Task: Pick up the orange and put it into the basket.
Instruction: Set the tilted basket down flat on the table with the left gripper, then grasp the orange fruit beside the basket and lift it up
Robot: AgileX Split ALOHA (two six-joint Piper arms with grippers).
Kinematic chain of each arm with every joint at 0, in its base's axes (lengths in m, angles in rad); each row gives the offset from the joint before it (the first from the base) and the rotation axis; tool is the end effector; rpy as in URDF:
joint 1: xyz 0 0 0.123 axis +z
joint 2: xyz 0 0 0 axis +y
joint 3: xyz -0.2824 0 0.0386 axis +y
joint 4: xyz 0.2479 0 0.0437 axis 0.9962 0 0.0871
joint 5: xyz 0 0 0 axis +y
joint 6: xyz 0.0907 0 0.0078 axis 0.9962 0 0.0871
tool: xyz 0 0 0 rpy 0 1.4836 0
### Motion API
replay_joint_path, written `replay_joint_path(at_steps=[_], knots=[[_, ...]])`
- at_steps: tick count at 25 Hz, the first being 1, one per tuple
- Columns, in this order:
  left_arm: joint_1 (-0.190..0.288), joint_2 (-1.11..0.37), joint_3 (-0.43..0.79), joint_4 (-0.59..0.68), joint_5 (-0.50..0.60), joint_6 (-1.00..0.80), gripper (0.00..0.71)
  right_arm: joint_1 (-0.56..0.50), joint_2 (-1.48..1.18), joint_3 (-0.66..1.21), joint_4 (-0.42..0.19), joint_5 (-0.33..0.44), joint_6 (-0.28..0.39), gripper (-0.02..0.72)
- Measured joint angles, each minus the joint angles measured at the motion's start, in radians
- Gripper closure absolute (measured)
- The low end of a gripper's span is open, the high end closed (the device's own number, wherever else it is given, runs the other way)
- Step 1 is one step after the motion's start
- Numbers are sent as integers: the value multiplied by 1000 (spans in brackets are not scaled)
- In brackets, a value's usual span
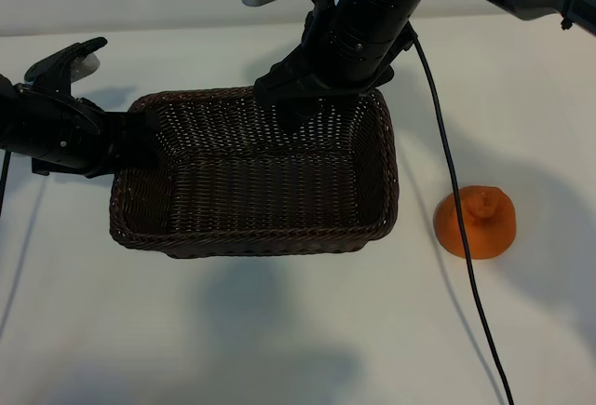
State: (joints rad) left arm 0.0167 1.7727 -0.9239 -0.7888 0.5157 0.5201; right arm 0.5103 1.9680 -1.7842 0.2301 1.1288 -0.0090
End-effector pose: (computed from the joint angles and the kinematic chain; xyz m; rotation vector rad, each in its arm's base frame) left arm 0.3269 -0.0265 0.1572 -0.1851 2.6939 -0.5390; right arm 0.3638 0.2252 0.2826 -0.6414 2.7584 0.4325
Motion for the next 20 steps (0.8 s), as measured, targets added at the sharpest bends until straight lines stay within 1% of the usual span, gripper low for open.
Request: replay_joint_path(at_steps=[2,5,7,8,9,11,14,17,20], knots=[[0,0,0,-4,9,0,446,0,0,0,0,0,0,110],[0,0,-1,-15,23,-1,218,0,0,0,1,0,0,110],[0,0,-1,-15,26,-11,111,0,0,0,1,0,0,110],[0,-1,-1,-15,26,-17,81,0,0,0,1,0,0,110],[0,-2,-1,-15,27,-19,68,0,0,0,1,0,0,110],[0,-5,-1,-10,35,-21,67,0,0,0,1,0,0,110],[0,-24,-1,20,53,-36,88,0,0,0,1,0,0,110],[0,-65,-1,67,57,-75,102,0,0,0,1,0,-1,110],[0,-124,-1,139,69,-122,110,0,0,0,1,0,-1,110]])
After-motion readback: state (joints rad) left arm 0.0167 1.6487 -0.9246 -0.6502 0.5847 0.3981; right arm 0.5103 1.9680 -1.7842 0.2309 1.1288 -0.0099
